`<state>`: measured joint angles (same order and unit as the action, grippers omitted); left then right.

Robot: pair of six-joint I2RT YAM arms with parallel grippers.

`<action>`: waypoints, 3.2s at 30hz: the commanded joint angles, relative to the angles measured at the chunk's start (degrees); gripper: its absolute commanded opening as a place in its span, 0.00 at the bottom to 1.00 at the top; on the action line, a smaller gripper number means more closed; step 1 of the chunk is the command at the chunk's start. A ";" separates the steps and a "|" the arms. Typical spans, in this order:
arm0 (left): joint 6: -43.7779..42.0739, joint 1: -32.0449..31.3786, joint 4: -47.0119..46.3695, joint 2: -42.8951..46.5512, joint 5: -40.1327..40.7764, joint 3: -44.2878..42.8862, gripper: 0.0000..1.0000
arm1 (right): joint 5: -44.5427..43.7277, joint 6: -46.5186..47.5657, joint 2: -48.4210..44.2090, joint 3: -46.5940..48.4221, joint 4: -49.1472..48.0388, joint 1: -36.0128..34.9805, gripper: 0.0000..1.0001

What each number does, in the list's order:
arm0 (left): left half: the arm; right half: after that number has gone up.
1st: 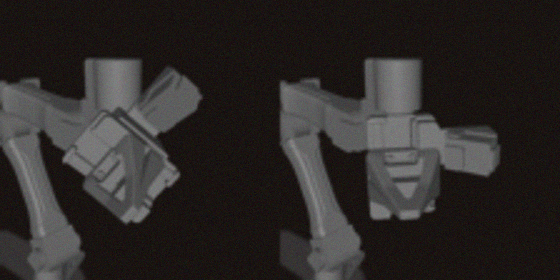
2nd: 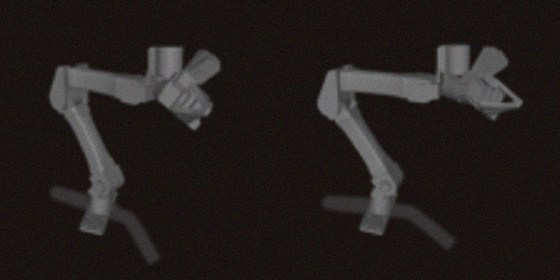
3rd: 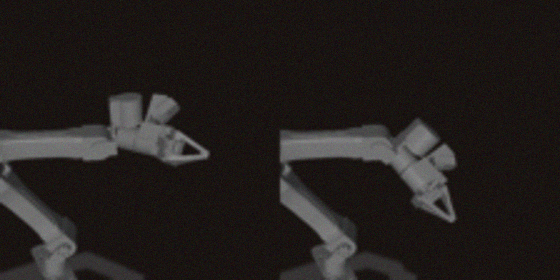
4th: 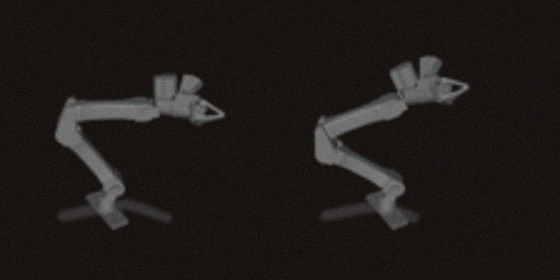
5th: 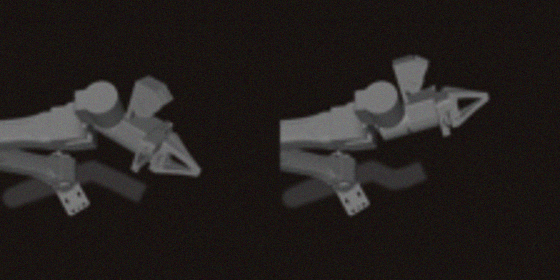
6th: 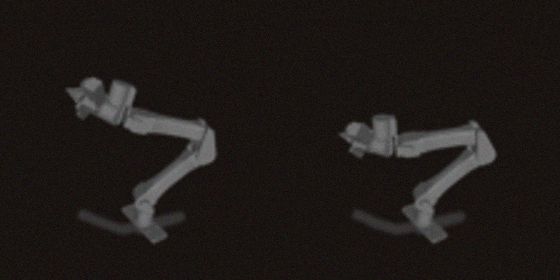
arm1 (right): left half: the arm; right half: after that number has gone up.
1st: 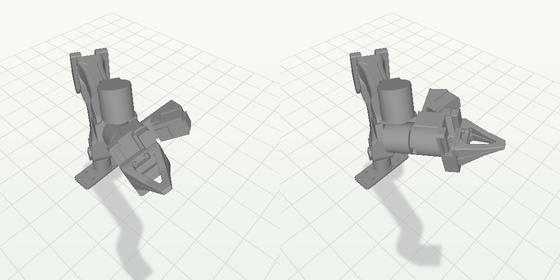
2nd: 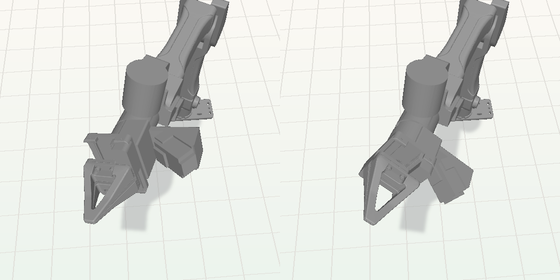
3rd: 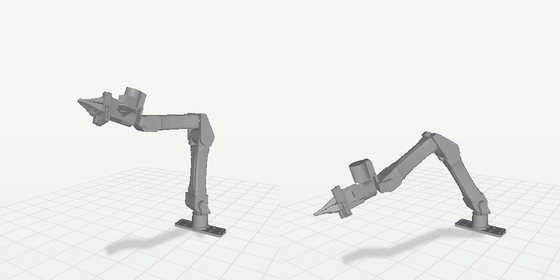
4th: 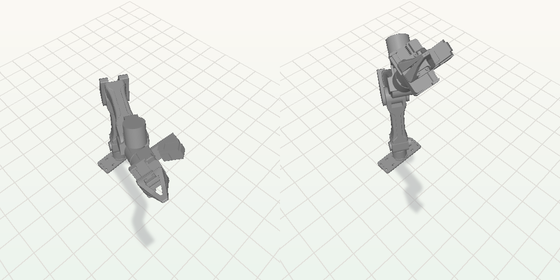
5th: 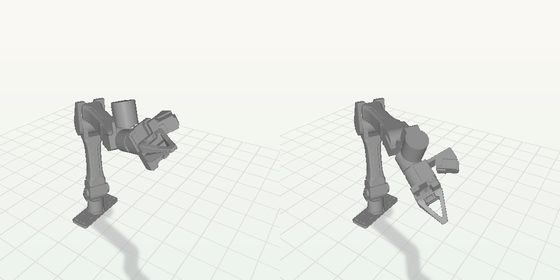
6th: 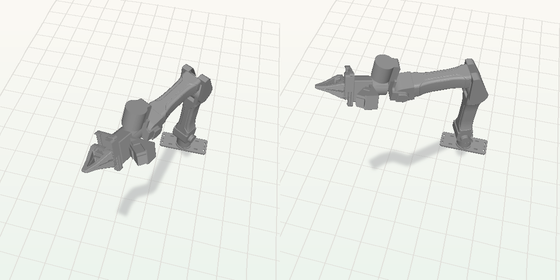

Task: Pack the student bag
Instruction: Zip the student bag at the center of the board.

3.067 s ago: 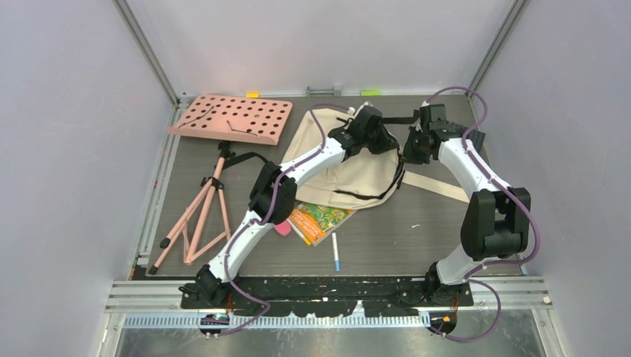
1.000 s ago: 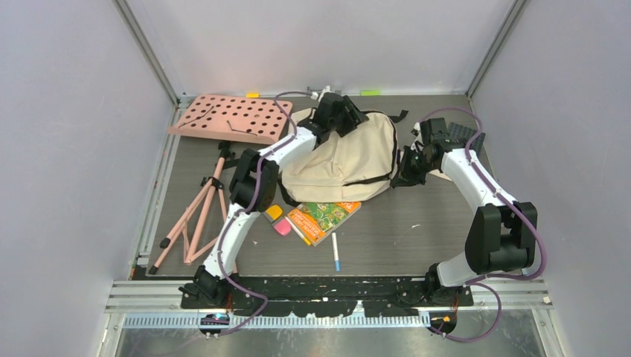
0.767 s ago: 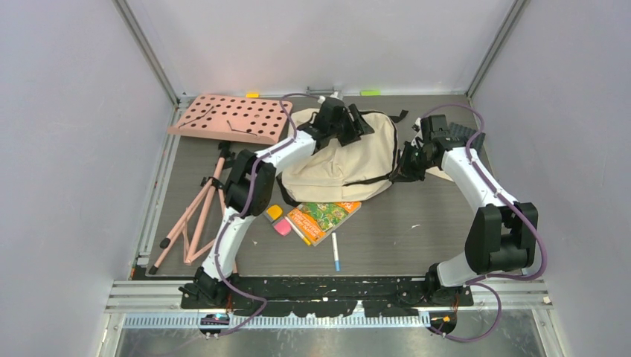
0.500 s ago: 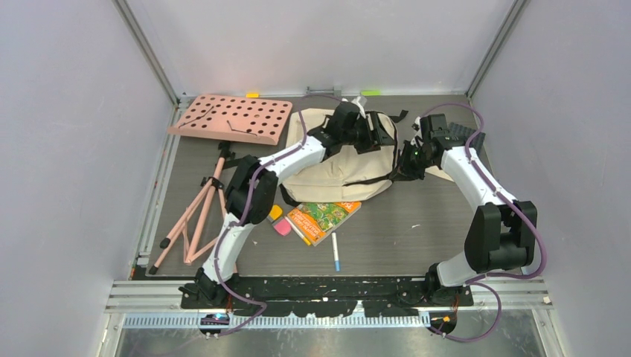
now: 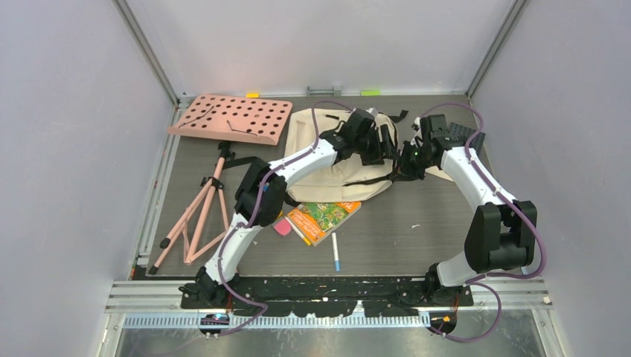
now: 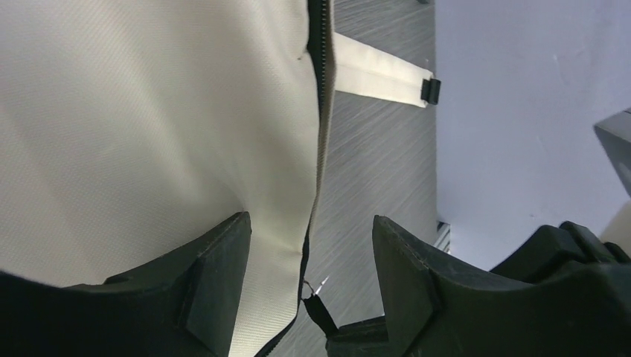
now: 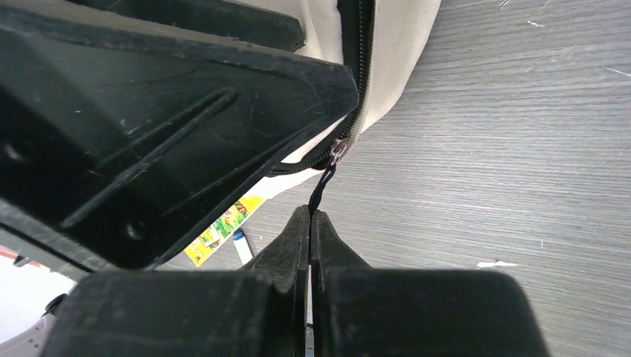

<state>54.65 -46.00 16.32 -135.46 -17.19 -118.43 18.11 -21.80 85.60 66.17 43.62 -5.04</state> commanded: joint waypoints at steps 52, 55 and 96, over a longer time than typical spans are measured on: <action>-8.44 6.44 -10.35 -5.44 -4.11 -10.85 0.30 | -9.04 1.04 4.05 8.43 -2.40 -18.95 0.01; -11.94 8.00 -10.06 1.32 -4.12 -2.30 0.47 | -11.55 1.02 4.43 9.39 -1.71 -18.96 0.03; -15.86 11.16 -27.10 27.38 -18.53 43.20 0.67 | -1.94 -14.60 7.41 13.39 -4.61 -2.62 0.51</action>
<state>38.35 -33.87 -4.16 -105.30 -28.75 -70.78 16.29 -36.80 96.75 80.16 40.66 -9.34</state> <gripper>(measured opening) 0.669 0.502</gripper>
